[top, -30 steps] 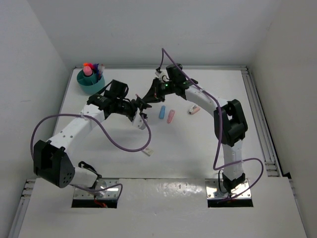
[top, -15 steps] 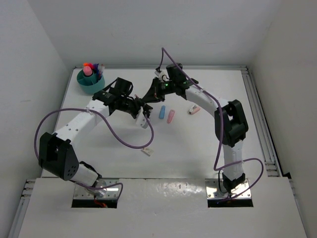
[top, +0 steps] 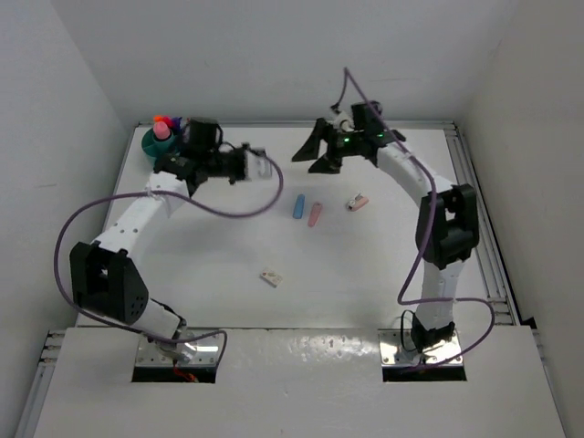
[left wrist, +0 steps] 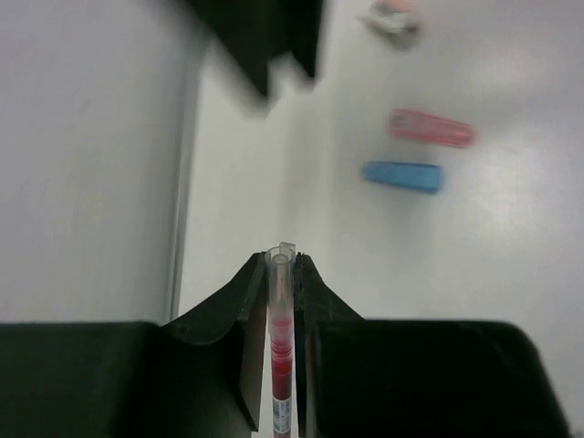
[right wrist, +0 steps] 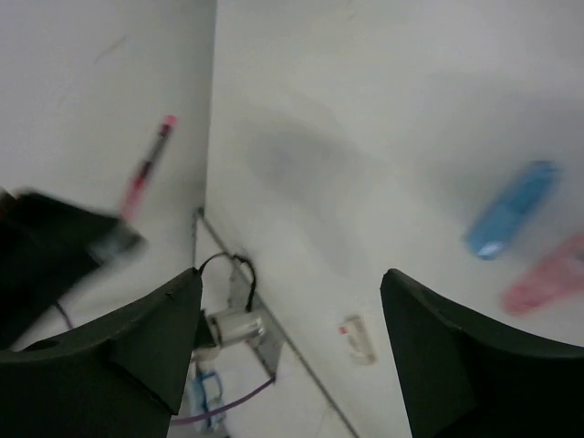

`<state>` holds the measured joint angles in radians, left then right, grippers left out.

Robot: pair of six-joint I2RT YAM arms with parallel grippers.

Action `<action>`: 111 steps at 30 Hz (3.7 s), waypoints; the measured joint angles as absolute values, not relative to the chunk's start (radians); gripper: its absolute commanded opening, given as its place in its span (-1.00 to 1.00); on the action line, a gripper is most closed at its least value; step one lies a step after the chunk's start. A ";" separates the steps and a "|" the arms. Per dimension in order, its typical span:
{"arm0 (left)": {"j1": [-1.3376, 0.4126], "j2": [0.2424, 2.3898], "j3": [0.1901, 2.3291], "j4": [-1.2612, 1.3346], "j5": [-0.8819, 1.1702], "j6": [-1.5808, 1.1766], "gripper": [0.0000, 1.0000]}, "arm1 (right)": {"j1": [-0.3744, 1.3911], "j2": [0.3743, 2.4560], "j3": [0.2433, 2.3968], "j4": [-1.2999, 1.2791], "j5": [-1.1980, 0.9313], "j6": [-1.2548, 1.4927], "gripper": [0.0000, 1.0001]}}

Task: Sort the stationery into containers
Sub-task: Pass the stationery from the right arm to the left, then place the stationery into the container, then grab a piece of stationery with the right arm

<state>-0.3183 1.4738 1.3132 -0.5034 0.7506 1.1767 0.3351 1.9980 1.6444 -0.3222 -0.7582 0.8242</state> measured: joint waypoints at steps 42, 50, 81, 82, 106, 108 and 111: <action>0.244 2.095 1.755 0.308 0.630 -0.035 -1.00 | 0.081 1.788 1.503 -0.533 -0.656 0.491 0.52; 0.243 2.096 1.729 0.308 0.608 -0.008 -1.00 | 0.080 1.781 1.485 -0.538 -0.655 0.488 0.52; 0.251 2.106 1.723 0.335 0.602 -0.137 0.27 | 0.107 1.766 1.458 -0.594 -0.430 0.393 0.26; 0.252 2.093 1.723 0.331 0.606 -0.149 0.27 | 0.113 1.765 1.454 -0.597 -0.405 0.385 0.25; 0.224 1.507 1.322 -0.001 0.524 -0.016 0.28 | 0.459 1.993 1.552 -0.613 -0.080 0.421 0.18; 0.231 1.488 1.305 -0.019 0.512 -0.026 0.28 | 0.493 2.046 1.590 -0.615 -0.041 0.444 0.18; 0.249 1.445 1.291 -0.033 0.496 -0.039 0.28 | 0.526 2.116 1.640 -0.614 0.004 0.482 0.18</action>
